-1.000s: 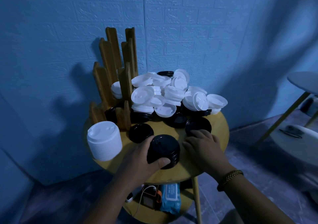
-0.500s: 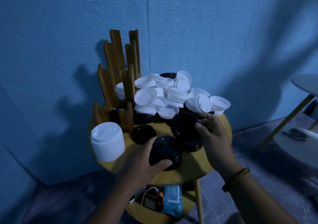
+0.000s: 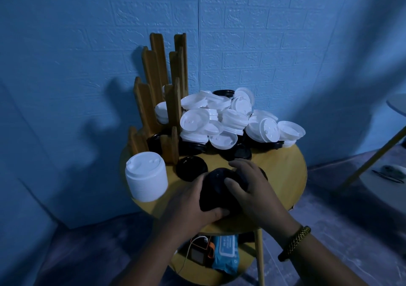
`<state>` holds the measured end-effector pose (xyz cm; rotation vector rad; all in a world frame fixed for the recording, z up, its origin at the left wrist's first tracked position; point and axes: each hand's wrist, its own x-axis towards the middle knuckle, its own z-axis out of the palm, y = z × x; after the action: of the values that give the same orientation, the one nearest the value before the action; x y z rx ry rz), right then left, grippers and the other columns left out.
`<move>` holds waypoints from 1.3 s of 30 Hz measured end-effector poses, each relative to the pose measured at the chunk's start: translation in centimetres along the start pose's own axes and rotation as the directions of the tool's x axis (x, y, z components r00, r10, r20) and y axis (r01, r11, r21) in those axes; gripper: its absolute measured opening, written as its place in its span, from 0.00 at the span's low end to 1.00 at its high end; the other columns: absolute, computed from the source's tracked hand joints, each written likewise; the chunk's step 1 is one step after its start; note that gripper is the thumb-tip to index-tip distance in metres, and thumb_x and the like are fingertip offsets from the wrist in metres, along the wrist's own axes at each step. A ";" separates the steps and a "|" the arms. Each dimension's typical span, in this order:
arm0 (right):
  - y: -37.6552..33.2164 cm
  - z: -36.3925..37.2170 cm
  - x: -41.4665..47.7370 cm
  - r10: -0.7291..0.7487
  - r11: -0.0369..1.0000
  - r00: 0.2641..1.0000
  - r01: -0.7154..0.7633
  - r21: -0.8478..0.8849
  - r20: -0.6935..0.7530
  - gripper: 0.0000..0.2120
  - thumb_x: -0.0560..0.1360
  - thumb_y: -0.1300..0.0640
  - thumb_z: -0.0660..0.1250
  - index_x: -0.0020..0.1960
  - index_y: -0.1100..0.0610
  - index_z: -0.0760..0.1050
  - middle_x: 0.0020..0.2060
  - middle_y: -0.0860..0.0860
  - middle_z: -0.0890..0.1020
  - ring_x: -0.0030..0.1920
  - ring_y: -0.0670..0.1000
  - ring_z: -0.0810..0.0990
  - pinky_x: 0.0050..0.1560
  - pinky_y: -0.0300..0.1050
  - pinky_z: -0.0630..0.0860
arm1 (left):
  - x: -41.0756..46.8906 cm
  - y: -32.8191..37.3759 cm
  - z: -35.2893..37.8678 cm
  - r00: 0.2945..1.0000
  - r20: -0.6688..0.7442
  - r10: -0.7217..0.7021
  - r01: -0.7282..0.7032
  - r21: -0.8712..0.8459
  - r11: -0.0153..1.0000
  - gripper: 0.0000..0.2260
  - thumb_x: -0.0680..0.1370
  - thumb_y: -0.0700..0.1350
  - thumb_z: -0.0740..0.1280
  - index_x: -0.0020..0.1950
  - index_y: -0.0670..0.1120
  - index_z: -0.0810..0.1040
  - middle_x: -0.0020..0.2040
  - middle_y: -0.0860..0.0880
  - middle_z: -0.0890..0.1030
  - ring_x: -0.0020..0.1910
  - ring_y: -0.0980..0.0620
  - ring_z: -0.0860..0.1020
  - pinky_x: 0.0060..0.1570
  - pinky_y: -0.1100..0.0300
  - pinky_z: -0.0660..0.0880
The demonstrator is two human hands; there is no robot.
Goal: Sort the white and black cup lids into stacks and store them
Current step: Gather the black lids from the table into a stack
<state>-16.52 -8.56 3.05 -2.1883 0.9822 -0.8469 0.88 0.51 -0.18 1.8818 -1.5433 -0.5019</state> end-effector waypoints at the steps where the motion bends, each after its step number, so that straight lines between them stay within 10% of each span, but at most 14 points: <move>1: -0.3 0.0 -0.1 -0.024 1.000 0.999 0.024 0.003 0.042 0.23 0.79 0.44 0.65 0.71 0.48 0.70 0.67 0.38 0.68 0.64 0.36 0.66 0.63 0.34 0.67 | 0.0 0.0 0.0 1.000 -0.001 -0.003 0.003 0.013 1.000 0.42 0.69 0.69 0.72 0.77 0.68 0.54 0.71 0.62 0.70 0.67 0.57 0.70 0.62 0.53 0.75; 12: 0.0 -0.9 1.4 -0.103 0.976 0.934 0.161 -0.145 0.343 0.33 0.70 0.35 0.71 0.73 0.36 0.66 0.72 0.35 0.63 0.70 0.38 0.61 0.72 0.52 0.65 | 0.2 -0.2 0.0 1.000 -0.004 -0.016 0.016 -0.041 0.999 0.49 0.67 0.66 0.76 0.79 0.68 0.47 0.76 0.60 0.66 0.71 0.55 0.68 0.65 0.52 0.74; 21: 1.4 0.0 0.6 -0.157 0.960 0.936 0.220 -0.173 0.314 0.32 0.75 0.25 0.46 0.76 0.35 0.61 0.75 0.34 0.62 0.75 0.38 0.57 0.73 0.50 0.57 | 0.1 -0.3 0.1 0.999 0.005 0.032 -0.032 -0.043 0.999 0.43 0.69 0.69 0.72 0.77 0.72 0.50 0.75 0.61 0.68 0.70 0.58 0.69 0.65 0.51 0.74; 24: 2.1 -1.7 0.6 -0.076 0.997 0.978 0.076 0.007 0.192 0.25 0.80 0.35 0.53 0.74 0.39 0.65 0.68 0.30 0.67 0.70 0.36 0.64 0.70 0.41 0.62 | 0.1 -0.4 0.0 0.999 0.007 0.037 -0.036 -0.039 0.999 0.43 0.69 0.71 0.72 0.77 0.72 0.50 0.74 0.62 0.68 0.71 0.57 0.68 0.67 0.51 0.73; 27: 4.4 -3.3 1.1 -0.020 0.953 0.996 0.045 -0.301 0.085 0.17 0.81 0.51 0.62 0.69 0.45 0.71 0.64 0.42 0.73 0.66 0.48 0.69 0.67 0.50 0.68 | 0.1 -0.6 0.1 0.999 0.004 0.041 -0.041 -0.050 0.998 0.43 0.68 0.72 0.71 0.76 0.73 0.49 0.75 0.63 0.67 0.72 0.58 0.67 0.69 0.51 0.72; 30: 5.5 -3.6 1.2 0.073 0.846 0.978 0.042 -0.532 0.193 0.18 0.79 0.46 0.64 0.68 0.43 0.71 0.67 0.42 0.70 0.68 0.48 0.65 0.70 0.50 0.62 | 0.2 -0.7 0.1 0.999 0.007 0.040 -0.039 -0.069 0.997 0.44 0.66 0.76 0.68 0.76 0.74 0.50 0.73 0.64 0.67 0.71 0.59 0.67 0.68 0.51 0.72; 39: 5.1 -3.1 1.5 0.078 0.908 0.988 -0.015 -0.418 0.133 0.11 0.76 0.45 0.69 0.54 0.48 0.73 0.67 0.50 0.71 0.63 0.52 0.72 0.61 0.51 0.74 | 0.1 -0.6 0.2 1.000 -0.028 0.012 -0.016 -0.144 0.989 0.38 0.69 0.76 0.65 0.76 0.72 0.55 0.71 0.64 0.69 0.70 0.60 0.68 0.64 0.55 0.72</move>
<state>-20.17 -13.30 1.76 -2.5276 1.2236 -0.4711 1.14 0.44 -0.72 1.7598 -1.4611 -0.5645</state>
